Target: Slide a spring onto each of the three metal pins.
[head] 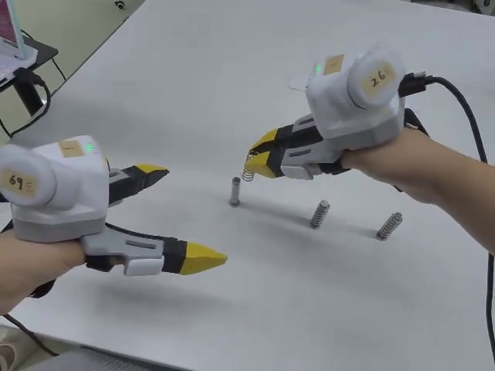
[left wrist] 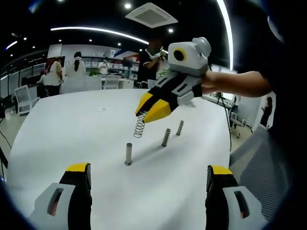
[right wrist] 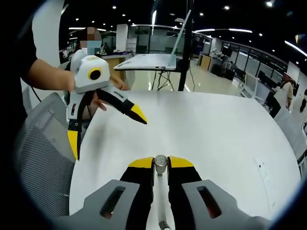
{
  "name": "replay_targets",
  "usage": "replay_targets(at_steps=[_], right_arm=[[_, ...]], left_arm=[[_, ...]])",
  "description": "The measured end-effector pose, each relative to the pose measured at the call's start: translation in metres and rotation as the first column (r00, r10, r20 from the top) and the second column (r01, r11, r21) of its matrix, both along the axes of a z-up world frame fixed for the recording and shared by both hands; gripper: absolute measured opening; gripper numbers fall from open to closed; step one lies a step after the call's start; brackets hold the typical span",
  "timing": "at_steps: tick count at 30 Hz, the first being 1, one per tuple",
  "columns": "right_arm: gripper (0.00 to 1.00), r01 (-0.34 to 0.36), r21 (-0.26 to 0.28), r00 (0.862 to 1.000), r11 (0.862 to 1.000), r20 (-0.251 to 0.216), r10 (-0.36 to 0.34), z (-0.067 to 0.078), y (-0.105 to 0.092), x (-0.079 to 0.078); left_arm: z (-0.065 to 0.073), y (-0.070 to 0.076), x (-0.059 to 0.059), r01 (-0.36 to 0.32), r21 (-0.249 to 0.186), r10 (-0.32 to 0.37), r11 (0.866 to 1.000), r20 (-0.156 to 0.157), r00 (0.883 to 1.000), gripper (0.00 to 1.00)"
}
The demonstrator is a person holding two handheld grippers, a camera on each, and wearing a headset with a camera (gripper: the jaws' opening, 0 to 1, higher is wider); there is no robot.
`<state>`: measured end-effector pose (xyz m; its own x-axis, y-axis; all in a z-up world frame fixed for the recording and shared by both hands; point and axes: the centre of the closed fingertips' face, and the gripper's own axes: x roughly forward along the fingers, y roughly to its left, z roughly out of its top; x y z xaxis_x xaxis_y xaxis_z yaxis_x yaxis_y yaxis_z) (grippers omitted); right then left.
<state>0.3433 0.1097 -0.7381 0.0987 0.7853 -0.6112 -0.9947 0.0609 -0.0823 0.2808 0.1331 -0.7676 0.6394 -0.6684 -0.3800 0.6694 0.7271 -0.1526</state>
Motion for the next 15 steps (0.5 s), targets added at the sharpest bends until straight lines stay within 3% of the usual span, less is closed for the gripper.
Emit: replay_targets(at_steps=[15], right_arm=[[0.08,0.013,-0.017,0.999,1.000,-0.040,-0.013,-0.011,0.013,0.005]], left_arm=[[-0.002,-0.012,-0.008,0.056,-0.015,-0.056,0.998,-0.017,0.998,0.98]])
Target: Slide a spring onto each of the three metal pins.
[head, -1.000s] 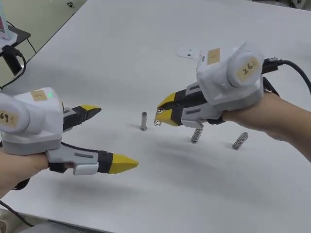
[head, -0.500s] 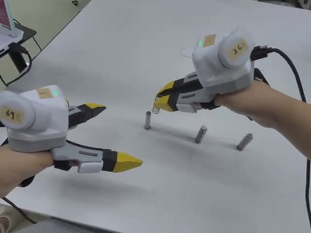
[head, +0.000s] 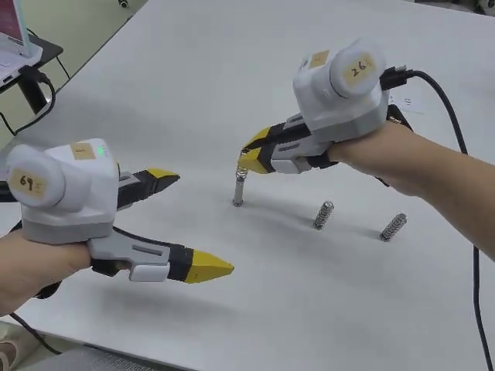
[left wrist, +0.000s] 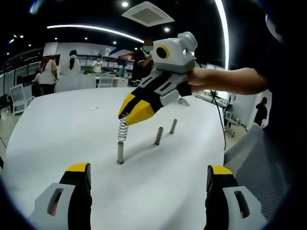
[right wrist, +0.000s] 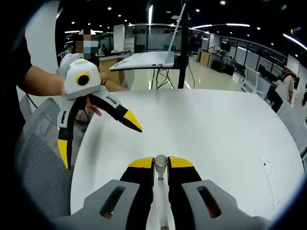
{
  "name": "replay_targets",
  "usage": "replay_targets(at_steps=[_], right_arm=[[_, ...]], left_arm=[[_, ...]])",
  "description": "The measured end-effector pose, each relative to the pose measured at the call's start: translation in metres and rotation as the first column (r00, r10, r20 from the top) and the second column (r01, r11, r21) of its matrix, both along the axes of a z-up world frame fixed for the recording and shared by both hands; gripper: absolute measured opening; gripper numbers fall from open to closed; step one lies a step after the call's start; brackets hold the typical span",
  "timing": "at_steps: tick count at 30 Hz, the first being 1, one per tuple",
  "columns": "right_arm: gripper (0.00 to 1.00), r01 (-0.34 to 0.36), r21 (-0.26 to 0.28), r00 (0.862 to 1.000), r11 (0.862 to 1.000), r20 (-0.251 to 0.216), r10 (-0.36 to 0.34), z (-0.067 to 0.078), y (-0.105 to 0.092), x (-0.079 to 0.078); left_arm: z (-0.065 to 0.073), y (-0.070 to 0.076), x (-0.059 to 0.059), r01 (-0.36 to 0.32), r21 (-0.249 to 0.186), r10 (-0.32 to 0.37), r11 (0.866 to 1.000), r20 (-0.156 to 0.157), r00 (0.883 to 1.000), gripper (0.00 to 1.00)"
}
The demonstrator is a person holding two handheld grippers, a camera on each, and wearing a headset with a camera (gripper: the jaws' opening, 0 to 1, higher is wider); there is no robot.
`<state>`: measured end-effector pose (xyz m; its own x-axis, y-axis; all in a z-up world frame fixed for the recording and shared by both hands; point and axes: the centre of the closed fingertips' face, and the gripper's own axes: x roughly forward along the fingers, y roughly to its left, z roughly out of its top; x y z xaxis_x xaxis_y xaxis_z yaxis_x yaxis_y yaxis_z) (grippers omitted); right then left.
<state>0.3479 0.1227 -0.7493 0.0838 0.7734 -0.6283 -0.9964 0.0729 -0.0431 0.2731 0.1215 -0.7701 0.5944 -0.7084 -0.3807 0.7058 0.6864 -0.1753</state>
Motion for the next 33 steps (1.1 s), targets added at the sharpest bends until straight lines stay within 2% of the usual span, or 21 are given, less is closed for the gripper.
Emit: replay_targets(at_steps=[4,11,21,33], right_arm=[[0.08,0.002,-0.012,1.000,1.000,0.003,-0.001,-0.005,0.002,0.000],[0.08,0.002,-0.035,1.000,0.999,-0.008,-0.002,-0.015,0.002,0.003],[0.08,0.006,-0.093,0.999,0.996,-0.035,-0.010,-0.043,0.001,0.005],[0.08,-0.007,-0.157,0.999,0.988,-0.042,0.000,-0.069,-0.002,0.002]], left_arm=[[0.000,-0.005,-0.001,0.016,-0.004,-0.016,1.000,-0.004,1.000,0.98],[0.000,-0.005,-0.001,0.016,-0.007,-0.016,1.000,-0.007,1.000,0.98],[-0.003,-0.003,-0.002,0.006,-0.009,-0.007,1.000,-0.014,1.000,0.98],[-0.005,-0.001,-0.004,0.000,-0.014,0.000,1.000,-0.019,1.000,0.98]])
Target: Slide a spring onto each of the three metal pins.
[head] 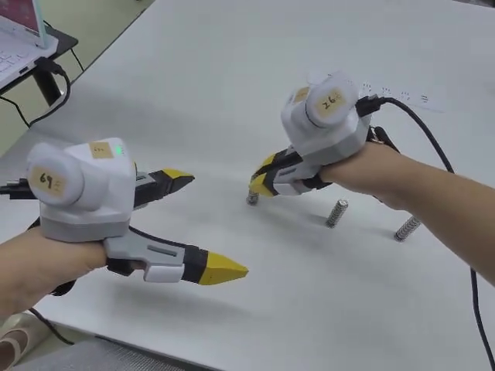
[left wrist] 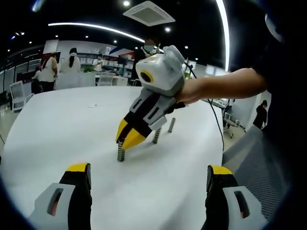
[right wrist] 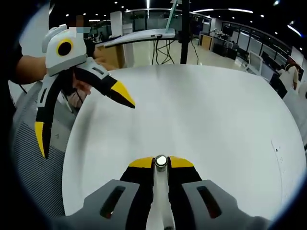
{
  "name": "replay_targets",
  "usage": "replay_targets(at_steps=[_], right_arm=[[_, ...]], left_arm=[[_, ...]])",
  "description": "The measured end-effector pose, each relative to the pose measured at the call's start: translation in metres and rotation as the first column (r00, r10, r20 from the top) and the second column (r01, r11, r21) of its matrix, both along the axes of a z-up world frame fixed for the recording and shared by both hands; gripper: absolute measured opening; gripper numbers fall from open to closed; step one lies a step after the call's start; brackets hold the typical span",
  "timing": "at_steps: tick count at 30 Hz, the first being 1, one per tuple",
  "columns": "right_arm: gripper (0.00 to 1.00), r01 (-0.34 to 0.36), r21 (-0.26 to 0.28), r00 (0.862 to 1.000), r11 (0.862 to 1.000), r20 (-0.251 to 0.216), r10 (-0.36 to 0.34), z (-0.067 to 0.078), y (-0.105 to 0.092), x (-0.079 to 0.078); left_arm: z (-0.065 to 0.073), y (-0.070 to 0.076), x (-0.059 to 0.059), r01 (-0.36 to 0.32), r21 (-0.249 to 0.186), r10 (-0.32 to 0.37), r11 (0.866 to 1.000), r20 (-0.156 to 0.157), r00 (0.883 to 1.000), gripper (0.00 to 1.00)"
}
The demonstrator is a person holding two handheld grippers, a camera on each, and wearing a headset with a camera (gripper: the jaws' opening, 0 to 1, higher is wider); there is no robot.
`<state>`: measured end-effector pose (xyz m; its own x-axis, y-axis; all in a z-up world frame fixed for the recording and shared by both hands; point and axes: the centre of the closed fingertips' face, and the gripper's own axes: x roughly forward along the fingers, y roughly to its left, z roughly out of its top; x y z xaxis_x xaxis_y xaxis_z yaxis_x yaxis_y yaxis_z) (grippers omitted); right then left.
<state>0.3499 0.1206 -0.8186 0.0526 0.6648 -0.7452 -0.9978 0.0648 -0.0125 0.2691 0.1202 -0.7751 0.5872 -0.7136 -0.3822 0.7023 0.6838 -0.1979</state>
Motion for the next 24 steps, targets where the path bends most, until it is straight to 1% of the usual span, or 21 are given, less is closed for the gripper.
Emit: replay_targets(at_steps=[2,3,4,5,9,11,15,16,18,22,23,24], right_arm=[[0.08,0.000,-0.008,1.000,1.000,0.001,0.000,-0.003,-0.002,-0.001],[0.08,0.001,-0.003,1.000,1.000,-0.001,-0.001,-0.004,-0.002,0.000],[0.08,0.011,0.009,1.000,1.000,-0.008,-0.011,-0.003,-0.001,0.000],[0.08,0.018,0.003,1.000,1.000,-0.012,-0.018,-0.003,-0.002,0.000],[0.08,0.019,0.007,1.000,1.000,-0.014,-0.019,-0.002,-0.001,-0.002],[0.09,0.013,0.010,1.000,1.000,-0.018,-0.013,-0.001,-0.002,-0.005],[0.15,0.015,0.006,1.000,1.000,-0.018,-0.015,0.000,-0.004,-0.011],[0.15,0.017,0.009,1.000,1.000,-0.016,-0.016,0.000,-0.004,-0.013],[0.16,0.016,0.015,1.000,1.000,0.001,-0.016,0.001,-0.004,-0.012],[0.21,0.021,0.019,1.000,1.000,0.003,-0.021,0.005,-0.010,-0.010],[0.21,0.028,0.028,0.999,0.999,0.023,-0.029,0.008,-0.012,-0.009],[0.21,0.030,0.033,0.999,0.999,0.027,-0.031,0.011,-0.014,-0.009]], left_arm=[[-0.001,0.000,-0.001,0.002,0.003,-0.002,1.000,-0.002,1.000,0.98],[-0.002,0.000,-0.001,0.003,0.005,-0.003,1.000,-0.005,1.000,0.98],[-0.002,0.000,-0.001,0.002,0.004,-0.002,1.000,-0.006,1.000,0.98],[-0.002,0.000,0.000,0.001,0.002,-0.001,1.000,-0.004,1.000,0.98],[0.000,-0.001,0.001,0.003,0.000,-0.003,1.000,-0.002,1.000,0.98],[0.000,-0.002,0.001,0.006,-0.001,-0.006,1.000,-0.001,1.000,0.98],[0.001,-0.003,0.001,0.009,-0.002,-0.009,1.000,0.000,1.000,0.98],[0.001,-0.003,0.001,0.008,0.000,-0.008,1.000,0.000,1.000,0.98],[0.002,-0.003,0.001,0.007,0.001,-0.007,1.000,0.001,1.000,0.98],[0.004,-0.005,0.001,0.010,0.001,-0.010,1.000,0.004,1.000,0.98],[0.005,-0.005,0.001,0.011,0.003,-0.011,1.000,0.003,1.000,0.98],[0.006,-0.005,0.002,0.010,0.003,-0.010,1.000,0.004,1.000,0.98]])
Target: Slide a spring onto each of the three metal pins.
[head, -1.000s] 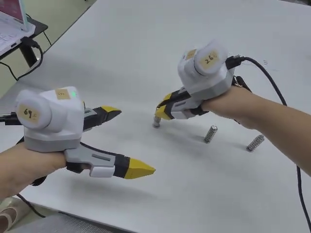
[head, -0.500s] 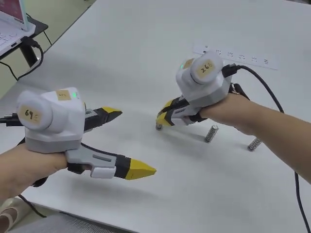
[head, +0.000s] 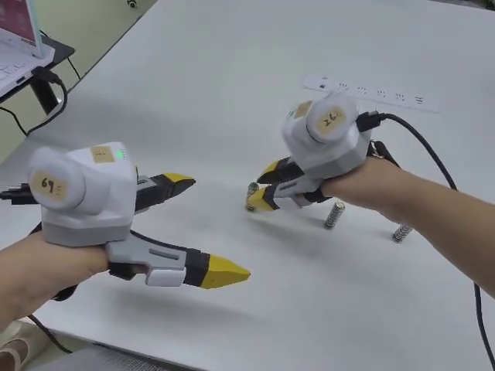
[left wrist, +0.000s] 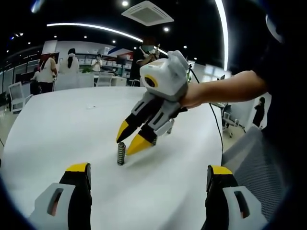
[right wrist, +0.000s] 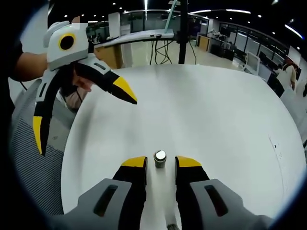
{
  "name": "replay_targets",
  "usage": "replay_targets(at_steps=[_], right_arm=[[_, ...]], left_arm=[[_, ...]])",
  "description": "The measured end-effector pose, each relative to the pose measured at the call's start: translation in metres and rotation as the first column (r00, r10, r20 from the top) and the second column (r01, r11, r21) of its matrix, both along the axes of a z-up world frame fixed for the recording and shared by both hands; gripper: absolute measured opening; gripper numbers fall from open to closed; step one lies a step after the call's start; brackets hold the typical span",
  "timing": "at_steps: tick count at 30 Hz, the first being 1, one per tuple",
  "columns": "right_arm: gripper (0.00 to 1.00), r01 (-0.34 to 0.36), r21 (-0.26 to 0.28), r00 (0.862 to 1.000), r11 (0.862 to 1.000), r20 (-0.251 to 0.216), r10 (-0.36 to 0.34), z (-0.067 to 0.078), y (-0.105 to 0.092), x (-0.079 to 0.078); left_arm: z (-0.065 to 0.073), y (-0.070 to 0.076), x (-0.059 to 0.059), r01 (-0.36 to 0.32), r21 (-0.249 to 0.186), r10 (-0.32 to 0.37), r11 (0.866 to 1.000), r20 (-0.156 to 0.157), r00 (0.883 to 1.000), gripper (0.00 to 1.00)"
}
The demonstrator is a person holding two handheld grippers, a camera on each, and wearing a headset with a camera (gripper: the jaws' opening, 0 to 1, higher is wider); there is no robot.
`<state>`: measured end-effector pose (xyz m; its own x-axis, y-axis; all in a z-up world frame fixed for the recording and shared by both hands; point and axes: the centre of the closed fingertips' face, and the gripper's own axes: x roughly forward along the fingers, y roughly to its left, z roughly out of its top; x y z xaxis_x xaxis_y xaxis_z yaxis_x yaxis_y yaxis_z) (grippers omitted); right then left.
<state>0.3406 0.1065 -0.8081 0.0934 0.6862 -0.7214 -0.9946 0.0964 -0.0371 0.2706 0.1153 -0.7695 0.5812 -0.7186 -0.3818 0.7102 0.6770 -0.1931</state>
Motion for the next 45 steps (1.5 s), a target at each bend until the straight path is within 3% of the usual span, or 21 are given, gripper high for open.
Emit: replay_targets(at_steps=[5,14,16,23,33,38,45], right_arm=[[0.21,0.054,0.094,0.998,0.994,0.027,-0.057,0.021,-0.011,-0.002],[0.23,0.069,0.158,0.996,0.985,0.036,-0.076,0.038,-0.039,-0.012],[0.24,0.066,0.182,0.995,0.981,0.055,-0.077,0.044,-0.042,-0.013],[0.37,0.100,0.273,0.992,0.957,0.041,-0.115,0.061,-0.063,-0.022],[0.49,0.138,0.340,0.987,0.930,0.034,-0.159,0.063,-0.087,-0.036],[0.54,0.179,0.384,0.980,0.906,0.007,-0.197,0.062,-0.098,-0.042],[0.63,0.188,0.380,0.979,0.906,-0.001,-0.203,0.057,-0.118,-0.055]], left_arm=[[0.004,-0.003,0.001,0.005,0.001,-0.005,1.000,0.008,1.000,0.98],[0.010,-0.007,0.006,0.008,0.004,-0.008,1.000,0.019,1.000,0.98],[0.012,-0.008,0.008,0.010,0.005,-0.010,1.000,0.022,1.000,0.98],[0.018,-0.011,0.011,0.024,0.006,-0.024,1.000,0.030,0.999,0.98],[0.021,-0.014,0.009,0.038,0.016,-0.038,0.999,0.026,0.999,0.98],[0.027,-0.015,0.010,0.039,0.004,-0.039,0.999,0.041,0.998,0.98],[0.025,-0.017,0.008,0.043,-0.001,-0.043,0.999,0.034,0.999,0.98]])
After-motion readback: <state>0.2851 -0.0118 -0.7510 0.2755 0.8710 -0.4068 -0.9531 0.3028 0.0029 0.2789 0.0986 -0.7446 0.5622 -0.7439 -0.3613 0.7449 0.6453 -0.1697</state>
